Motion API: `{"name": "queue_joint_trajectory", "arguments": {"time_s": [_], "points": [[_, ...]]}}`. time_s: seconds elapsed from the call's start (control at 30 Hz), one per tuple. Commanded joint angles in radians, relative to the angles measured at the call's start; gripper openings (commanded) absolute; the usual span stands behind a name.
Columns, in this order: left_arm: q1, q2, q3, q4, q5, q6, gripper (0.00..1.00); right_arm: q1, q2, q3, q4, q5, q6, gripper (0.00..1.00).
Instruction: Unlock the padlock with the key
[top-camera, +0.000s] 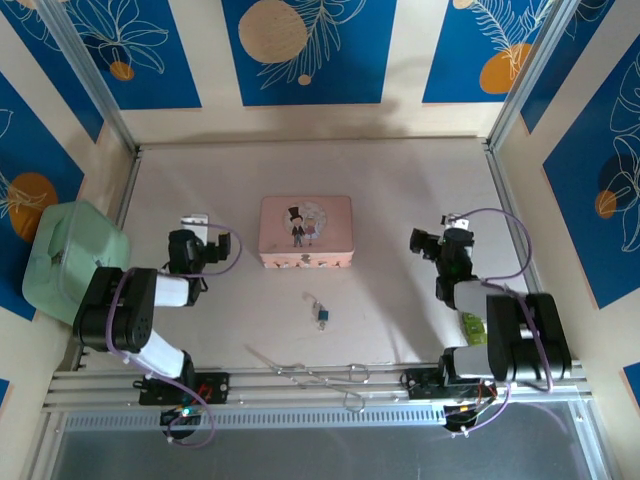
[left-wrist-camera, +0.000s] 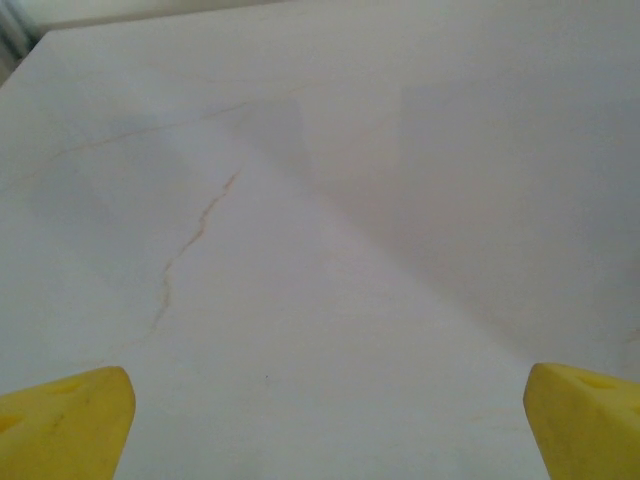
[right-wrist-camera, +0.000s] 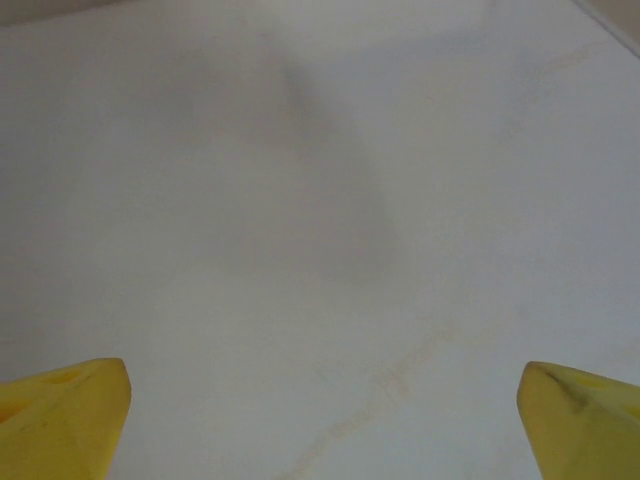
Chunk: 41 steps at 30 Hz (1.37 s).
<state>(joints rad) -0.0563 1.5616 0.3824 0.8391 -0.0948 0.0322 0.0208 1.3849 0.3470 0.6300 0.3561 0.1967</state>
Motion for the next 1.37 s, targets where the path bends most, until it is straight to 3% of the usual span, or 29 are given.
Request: {"name": "queue_joint_trajectory", "arguments": {"time_s": [0.0,0.07,0.13,0.27,1.33], "points": [[0.004,0.001,-0.004,0.088,0.086,0.003,0.99,-0.001,0.174,0.004,0.378,-0.145,-0.069,0.99],[0.004,0.001,-0.005,0.091,0.085,0.005,0.99,-0.003,0.119,0.062,0.159,-0.147,-0.062,0.99],[0.002,0.004,-0.006,0.098,0.078,0.01,0.99,-0.003,0.147,0.041,0.249,-0.162,-0.07,0.99],[-0.039,0.004,-0.02,0.127,0.001,0.037,0.99,-0.002,0.133,0.059,0.189,-0.158,-0.073,0.99],[-0.027,0.003,-0.008,0.102,0.034,0.029,1.0,-0.005,0.136,0.061,0.192,-0.186,-0.08,0.99]]}}
